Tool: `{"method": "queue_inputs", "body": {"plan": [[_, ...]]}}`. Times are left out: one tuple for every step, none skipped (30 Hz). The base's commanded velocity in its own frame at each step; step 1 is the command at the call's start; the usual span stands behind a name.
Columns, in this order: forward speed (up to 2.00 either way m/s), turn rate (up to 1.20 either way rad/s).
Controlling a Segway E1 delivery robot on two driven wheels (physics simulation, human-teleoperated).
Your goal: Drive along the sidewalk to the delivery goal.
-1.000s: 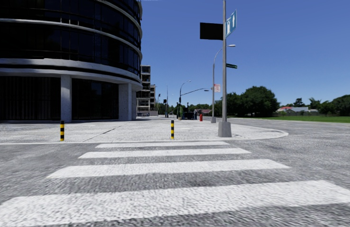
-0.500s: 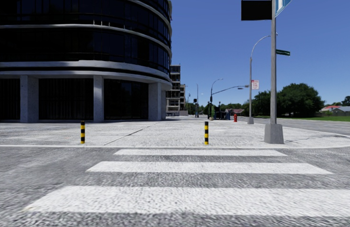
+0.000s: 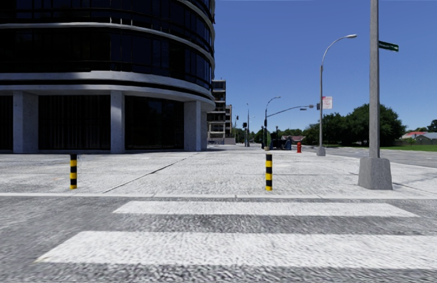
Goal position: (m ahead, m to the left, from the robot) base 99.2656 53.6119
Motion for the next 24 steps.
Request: {"method": "queue_inputs", "body": {"plan": [[2.0, 0.0], [2.0, 0.0], [2.0, 0.0], [2.0, 0.0], [2.0, 0.0], [2.0, 0.0], [2.0, 0.0], [2.0, 0.0], [2.0, 0.0], [2.0, 0.0], [2.0, 0.0], [2.0, 0.0], [2.0, 0.0], [2.0, 0.0], [2.0, 0.0], [2.0, 0.0], [2.0, -0.02], [2.0, -0.08], [2.0, -0.15], [2.0, -0.15], [2.0, -0.16], [2.0, -0.17], [2.0, -0.17], [2.0, -0.17]]}}
